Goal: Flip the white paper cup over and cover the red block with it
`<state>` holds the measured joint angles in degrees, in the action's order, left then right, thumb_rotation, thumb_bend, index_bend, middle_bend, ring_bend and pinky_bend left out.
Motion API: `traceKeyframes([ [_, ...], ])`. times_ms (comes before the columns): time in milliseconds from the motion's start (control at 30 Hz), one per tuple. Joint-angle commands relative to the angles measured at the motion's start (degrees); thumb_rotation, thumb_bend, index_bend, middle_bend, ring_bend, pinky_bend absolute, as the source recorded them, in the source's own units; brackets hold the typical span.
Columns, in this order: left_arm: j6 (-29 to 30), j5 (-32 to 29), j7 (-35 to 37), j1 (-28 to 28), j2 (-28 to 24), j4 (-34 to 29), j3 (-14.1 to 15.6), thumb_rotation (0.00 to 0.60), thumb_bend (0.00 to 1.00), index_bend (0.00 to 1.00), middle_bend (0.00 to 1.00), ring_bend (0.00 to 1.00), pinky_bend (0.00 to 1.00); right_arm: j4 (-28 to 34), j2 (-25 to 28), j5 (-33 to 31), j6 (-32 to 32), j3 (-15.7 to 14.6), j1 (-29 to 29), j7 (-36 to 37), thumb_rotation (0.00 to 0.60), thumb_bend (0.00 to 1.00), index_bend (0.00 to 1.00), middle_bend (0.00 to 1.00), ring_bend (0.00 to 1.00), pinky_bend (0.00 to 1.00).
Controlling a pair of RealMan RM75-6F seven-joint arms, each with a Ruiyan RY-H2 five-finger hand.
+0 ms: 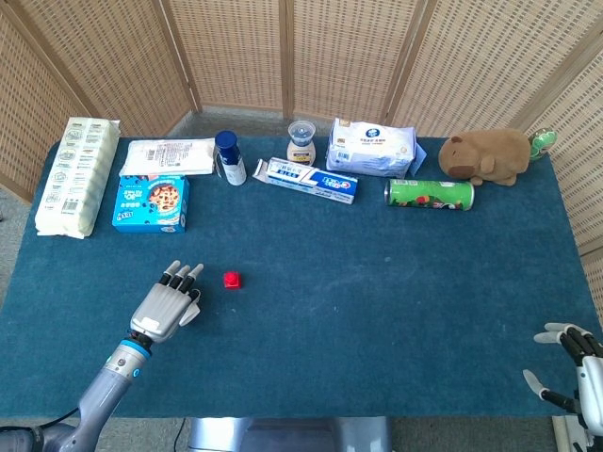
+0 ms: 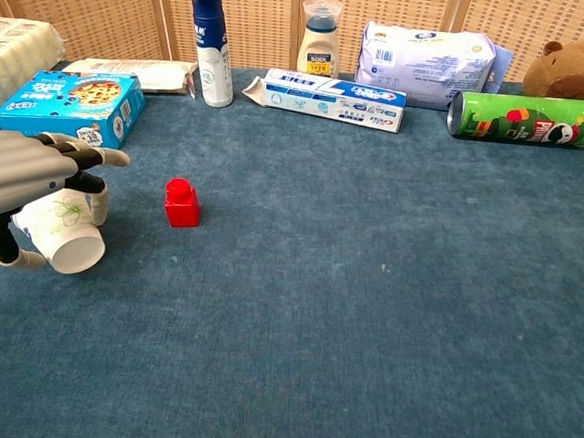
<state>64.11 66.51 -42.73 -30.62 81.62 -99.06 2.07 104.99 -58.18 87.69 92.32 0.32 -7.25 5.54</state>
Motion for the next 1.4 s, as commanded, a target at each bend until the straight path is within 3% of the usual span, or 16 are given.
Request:
traceKeyframes([
  [33,0.19,0.06,-0.33,0.02,0.07,0.06,0.05,0.571,0.21,0.47,0.0,0.0,0.05,-0.09,-0.05,0.01,0.12,0.01,-0.08,0.14,0.6,0.26,0.38,0.3,0.23,0.29],
  [400,0.52,0.0,0.49,0.5,-0.08,0.28,0.09,0.572,0.22,0.59,0.01,0.0,0.05,-0.05,0.05,0.57,0.93,-0.07,-0.49,0.31,0.6,0.26,0.38,0.3,0.23,0.29],
  [633,0.83,0.16,4.57,1.01,-1.32,-2.23,-1.04,0.576,0.22,0.6,0.02,0.0,0.05,0.04,0.16,0.95,1.32,-0.1,-0.65,0.59,0.6,0.26,0.38,0.3,0.23,0.29],
  [833,-2.06,-1.93,19.28,1.21,-6.29,-8.54,-5.51,0.571,0.24,0.6,0.03,0.0,0.05,-0.13,0.04,1.09,1.3,0.0,-0.55,0.94,0.6,0.26,0.38,0.3,0.23,0.29],
  [1033,-5.91,-3.24,39.02,2.07,-11.08,-12.72,-10.51,0.568,0.24,0.6,0.03,0.0,0.05,-0.34,-0.2,1.26,1.05,0.12,-0.28,1.13,0.6,0.26,0.38,0.3,0.23,0.29],
  [1400,-21.28,-6.46,70.51,0.94,-13.37,-9.26,-16.92,0.563,0.24,0.6,0.04,0.0,0.05,-0.25,-0.56,1.24,0.75,0.14,-0.07,0.78,0.6,0.26,0.38,0.3,0.23,0.29],
])
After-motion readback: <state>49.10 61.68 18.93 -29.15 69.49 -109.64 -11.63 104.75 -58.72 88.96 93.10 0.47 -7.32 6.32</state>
